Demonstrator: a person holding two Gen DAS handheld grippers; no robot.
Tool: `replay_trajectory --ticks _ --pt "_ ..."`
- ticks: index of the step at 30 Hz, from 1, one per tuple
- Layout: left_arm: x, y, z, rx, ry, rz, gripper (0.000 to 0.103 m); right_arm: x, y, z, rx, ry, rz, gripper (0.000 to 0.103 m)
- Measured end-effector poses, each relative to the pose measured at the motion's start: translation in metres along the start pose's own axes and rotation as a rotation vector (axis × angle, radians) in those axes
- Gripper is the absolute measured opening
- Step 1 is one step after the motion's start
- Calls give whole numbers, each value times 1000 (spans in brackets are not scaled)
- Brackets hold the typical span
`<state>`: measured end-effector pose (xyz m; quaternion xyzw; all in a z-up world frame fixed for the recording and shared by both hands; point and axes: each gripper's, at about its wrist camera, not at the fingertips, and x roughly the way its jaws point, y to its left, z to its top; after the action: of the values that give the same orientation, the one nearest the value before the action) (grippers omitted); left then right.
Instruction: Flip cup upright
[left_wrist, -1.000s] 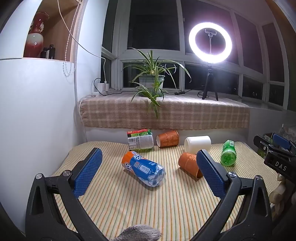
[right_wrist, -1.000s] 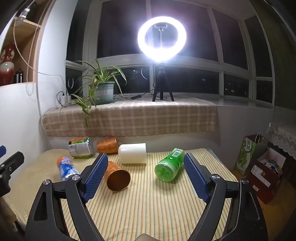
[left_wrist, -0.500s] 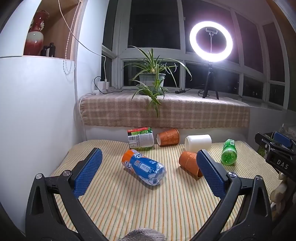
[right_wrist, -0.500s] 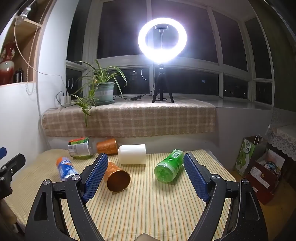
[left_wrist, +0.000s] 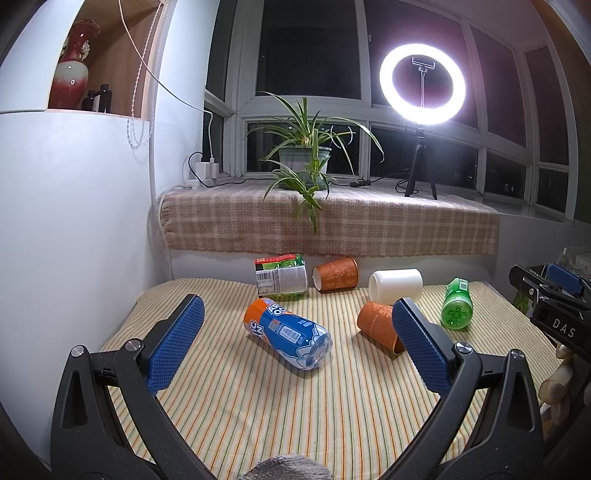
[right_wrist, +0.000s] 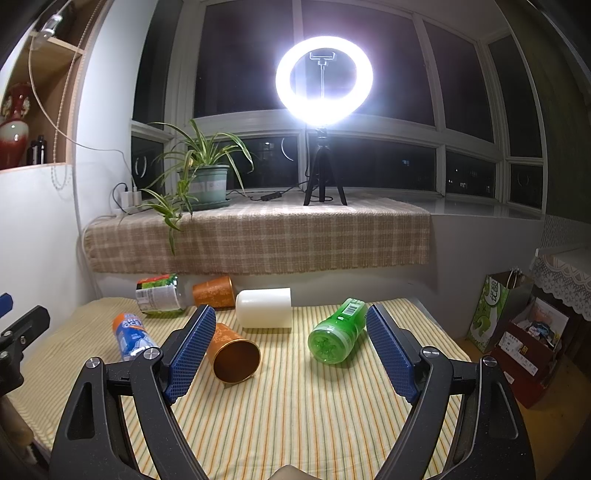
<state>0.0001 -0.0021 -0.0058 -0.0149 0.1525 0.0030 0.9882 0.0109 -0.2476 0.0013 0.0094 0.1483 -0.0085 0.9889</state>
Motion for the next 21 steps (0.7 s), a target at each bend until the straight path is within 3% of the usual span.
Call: replay_trajectory --ticks 21 --pt "0 1 1 -3 2 -2 103 0 2 2 -2 1 0 84"
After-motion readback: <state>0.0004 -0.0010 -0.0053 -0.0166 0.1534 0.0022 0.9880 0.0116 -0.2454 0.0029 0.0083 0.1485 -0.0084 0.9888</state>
